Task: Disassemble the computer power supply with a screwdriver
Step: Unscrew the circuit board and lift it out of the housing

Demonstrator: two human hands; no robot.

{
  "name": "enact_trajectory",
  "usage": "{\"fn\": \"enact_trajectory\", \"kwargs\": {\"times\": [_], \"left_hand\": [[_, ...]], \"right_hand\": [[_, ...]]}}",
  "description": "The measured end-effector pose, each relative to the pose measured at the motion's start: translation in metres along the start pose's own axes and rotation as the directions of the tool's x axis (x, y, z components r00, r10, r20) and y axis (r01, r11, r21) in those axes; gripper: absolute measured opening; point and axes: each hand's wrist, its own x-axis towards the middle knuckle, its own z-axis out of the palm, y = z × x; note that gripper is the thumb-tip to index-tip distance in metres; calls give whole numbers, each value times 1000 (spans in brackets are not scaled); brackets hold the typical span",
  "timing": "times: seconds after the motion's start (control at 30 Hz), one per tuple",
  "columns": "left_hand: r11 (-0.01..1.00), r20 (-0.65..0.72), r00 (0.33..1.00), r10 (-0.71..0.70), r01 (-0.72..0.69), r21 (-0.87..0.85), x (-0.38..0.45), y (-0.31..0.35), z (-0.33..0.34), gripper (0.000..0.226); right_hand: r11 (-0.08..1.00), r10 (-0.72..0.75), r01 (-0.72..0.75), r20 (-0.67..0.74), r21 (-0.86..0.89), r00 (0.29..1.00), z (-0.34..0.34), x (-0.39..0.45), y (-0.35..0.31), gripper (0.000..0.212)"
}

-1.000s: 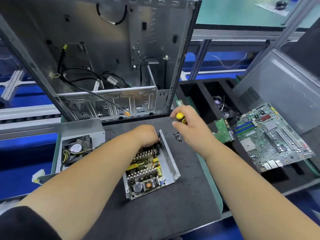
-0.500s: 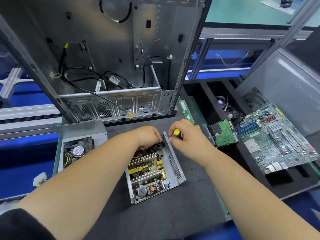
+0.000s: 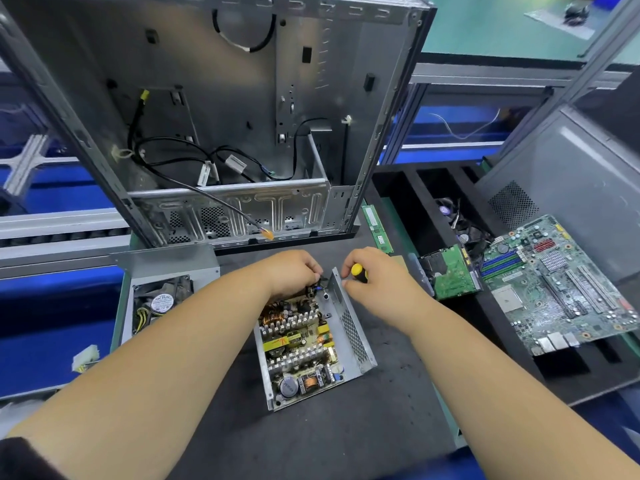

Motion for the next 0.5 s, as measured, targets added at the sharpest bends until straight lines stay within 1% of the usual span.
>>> {"fn": "enact_trajectory", "kwargs": {"times": [0.1, 0.23, 0.3, 0.37, 0.5], "left_hand": [[999, -2, 1000, -10, 10, 44, -3, -1, -3, 27], [982, 10, 1000, -6, 4, 191, -4, -1, -6, 34], [970, 5, 1000, -13, 11, 241, -4, -1, -7, 36], [965, 10, 1000, -10, 7, 264, -5, -2, -10, 37], [959, 28, 1000, 13, -20, 284, -10, -6, -17, 34]], "right_hand": [[999, 34, -34, -4, -4, 999, 1, 4, 0, 9], [997, 75, -75, -8, -9, 997, -1, 15, -3, 7], [996, 90, -90, 20, 8, 996, -2, 22, -8, 12], [993, 118, -118, 66, -10, 991, -2, 31, -13, 14], [985, 159, -148, 129, -90, 979, 3, 47, -24, 5]]}}
